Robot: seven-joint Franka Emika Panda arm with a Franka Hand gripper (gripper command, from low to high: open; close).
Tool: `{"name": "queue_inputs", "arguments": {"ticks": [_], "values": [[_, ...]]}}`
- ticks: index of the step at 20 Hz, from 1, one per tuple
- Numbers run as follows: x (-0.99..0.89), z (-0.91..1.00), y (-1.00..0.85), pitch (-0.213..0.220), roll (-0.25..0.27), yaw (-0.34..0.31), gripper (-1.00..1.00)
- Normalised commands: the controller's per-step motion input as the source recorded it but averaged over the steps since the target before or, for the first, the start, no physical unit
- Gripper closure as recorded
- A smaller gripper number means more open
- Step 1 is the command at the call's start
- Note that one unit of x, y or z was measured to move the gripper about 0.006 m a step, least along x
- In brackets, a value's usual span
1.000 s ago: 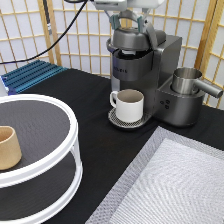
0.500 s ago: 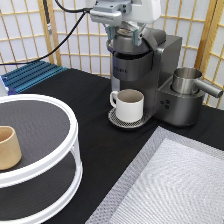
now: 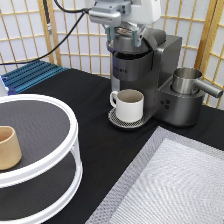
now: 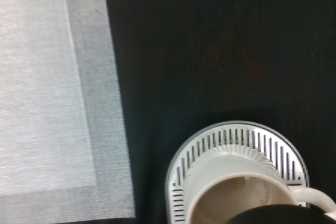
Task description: Make coffee
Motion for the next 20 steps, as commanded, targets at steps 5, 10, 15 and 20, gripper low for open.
{"name": "queue_inputs", "arguments": {"ticks": [5,10,15,20], "values": [[-0.15,0.65,0.5,-0.066,-0.155,-0.002,-1.0],[-0.06,0.03,0.73,-0.006,-0.213,0.0,-1.0],[-0.18,-0.22,0.39,0.0,-0.175,0.001,-1.0],[-0.02,0.0,-0.12,0.0,-0.112,0.006,-1.0]]}}
